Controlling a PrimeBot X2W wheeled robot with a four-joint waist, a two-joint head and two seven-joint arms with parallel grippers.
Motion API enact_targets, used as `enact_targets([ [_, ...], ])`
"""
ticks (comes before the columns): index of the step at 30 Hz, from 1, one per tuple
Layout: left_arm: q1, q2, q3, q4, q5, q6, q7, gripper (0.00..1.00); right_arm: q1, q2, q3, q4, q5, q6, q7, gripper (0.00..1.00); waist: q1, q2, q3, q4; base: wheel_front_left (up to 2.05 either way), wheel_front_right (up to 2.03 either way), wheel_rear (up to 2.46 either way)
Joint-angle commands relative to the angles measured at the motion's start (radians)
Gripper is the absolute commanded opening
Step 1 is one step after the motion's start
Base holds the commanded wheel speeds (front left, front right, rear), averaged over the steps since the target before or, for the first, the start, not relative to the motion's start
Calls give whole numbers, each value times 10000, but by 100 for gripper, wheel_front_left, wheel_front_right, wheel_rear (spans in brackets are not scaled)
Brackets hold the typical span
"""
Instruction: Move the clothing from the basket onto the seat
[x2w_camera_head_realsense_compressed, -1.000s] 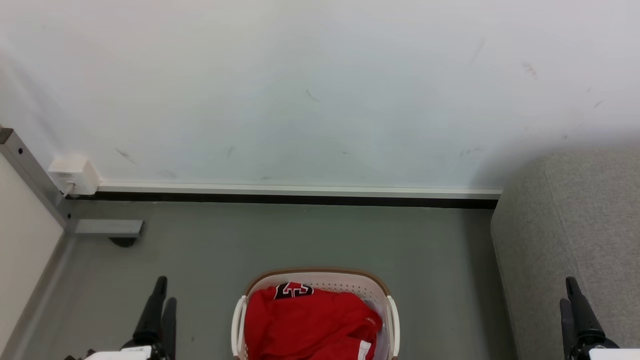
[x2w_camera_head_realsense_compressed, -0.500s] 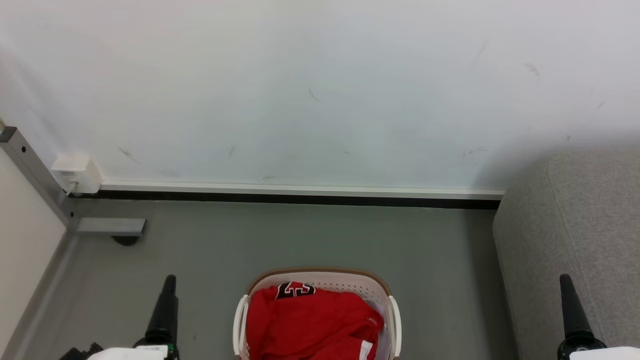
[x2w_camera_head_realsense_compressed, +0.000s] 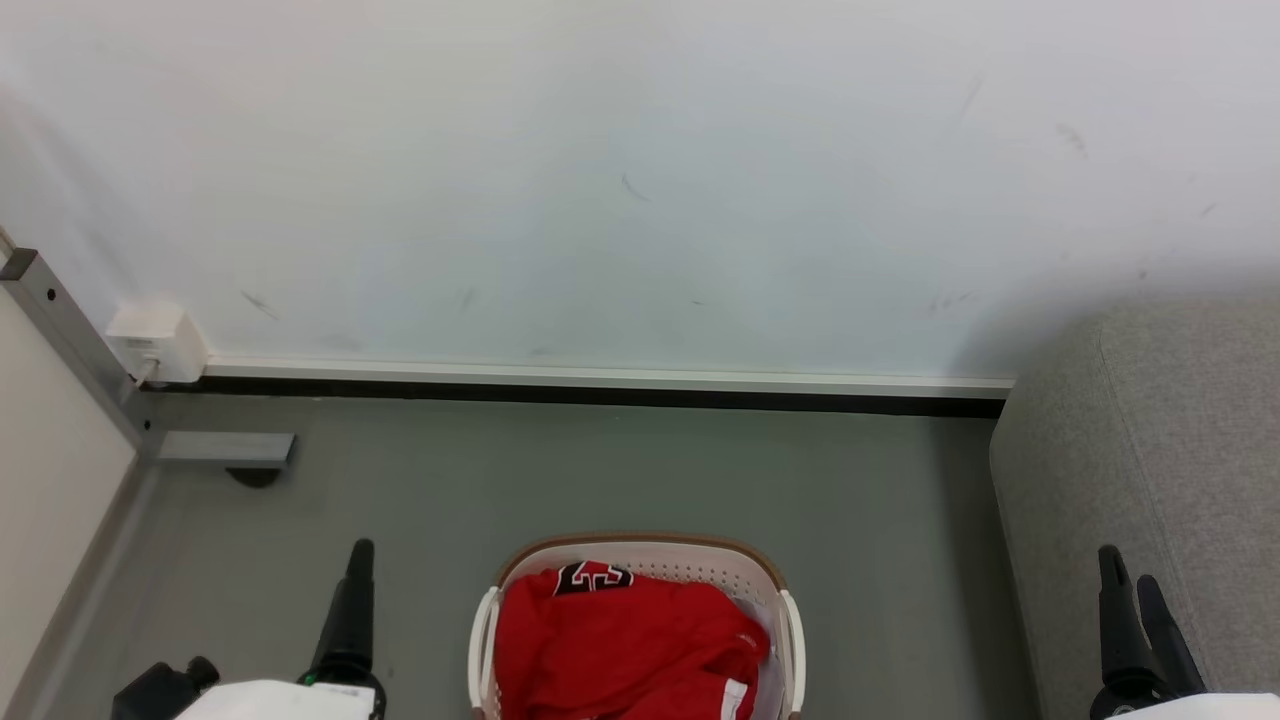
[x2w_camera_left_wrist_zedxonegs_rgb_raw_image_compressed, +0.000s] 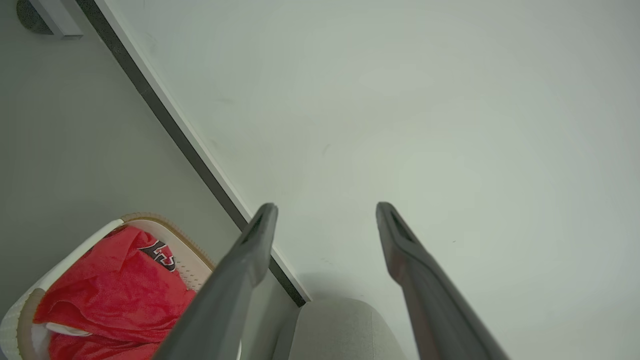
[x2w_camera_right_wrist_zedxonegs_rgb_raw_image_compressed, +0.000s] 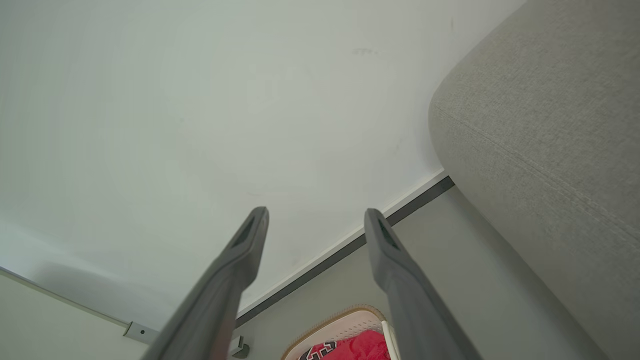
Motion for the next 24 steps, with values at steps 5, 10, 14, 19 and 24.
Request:
enact_targets([
  [5,-172,94,-55,-211,1584,110,-260,100,5,-158,-2,-256,-1335,-9,-285,100,0,0,15,21,0,0,0],
  [10,-99,100,-151,-240,2784,167,-424,100,67,-290,145,-310,-2388,-10,-436,100,0,0,22,37,0,0,0],
  [14,-55,104,-240,-339,3712,267,-555,100,105,-347,218,-367,-3152,-11,-558,100,0,0,23,59,0,0,0],
  [19,-7,108,-339,-427,4948,403,-690,100,165,-406,369,-396,-3846,-12,-712,100,0,0,18,89,0,0,0],
  [24,65,111,-397,-516,5984,568,-821,100,208,-458,474,-402,-4453,-13,-840,100,0,0,8,113,0,0,0],
])
